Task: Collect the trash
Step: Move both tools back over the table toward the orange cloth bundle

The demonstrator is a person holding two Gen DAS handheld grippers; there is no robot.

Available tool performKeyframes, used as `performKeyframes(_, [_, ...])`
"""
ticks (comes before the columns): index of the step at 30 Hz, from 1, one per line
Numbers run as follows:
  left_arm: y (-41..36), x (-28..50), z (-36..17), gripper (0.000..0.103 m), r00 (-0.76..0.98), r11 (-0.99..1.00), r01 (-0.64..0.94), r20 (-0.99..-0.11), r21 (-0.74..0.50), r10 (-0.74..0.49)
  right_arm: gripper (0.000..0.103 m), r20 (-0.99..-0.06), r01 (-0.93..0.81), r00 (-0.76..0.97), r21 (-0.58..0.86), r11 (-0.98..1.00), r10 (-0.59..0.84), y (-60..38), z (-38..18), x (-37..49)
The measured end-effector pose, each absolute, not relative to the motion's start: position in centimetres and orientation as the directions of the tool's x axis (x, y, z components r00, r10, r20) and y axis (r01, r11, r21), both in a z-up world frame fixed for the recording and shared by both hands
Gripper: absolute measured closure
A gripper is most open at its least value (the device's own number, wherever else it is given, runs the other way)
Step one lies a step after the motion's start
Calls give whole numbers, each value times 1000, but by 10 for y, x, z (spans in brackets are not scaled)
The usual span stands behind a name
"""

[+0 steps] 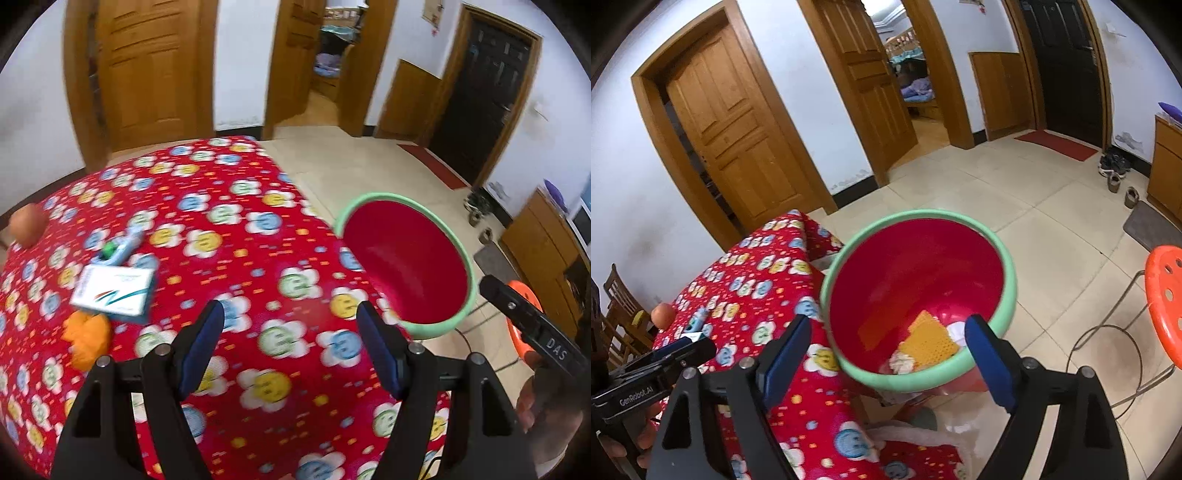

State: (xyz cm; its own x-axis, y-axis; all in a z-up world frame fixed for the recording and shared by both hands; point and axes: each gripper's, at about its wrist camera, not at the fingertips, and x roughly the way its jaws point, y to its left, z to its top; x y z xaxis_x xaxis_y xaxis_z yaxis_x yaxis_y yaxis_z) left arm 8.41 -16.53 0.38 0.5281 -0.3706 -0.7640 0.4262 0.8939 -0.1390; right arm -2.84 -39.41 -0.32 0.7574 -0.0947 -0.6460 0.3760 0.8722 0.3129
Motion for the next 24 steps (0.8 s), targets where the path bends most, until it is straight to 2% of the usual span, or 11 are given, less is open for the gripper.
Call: performKeyframes(24, [-9, 64, 12, 29, 637, 991, 82, -759, -104, -133, 13, -630, 196, 774, 334, 922, 63, -306, 8, -24])
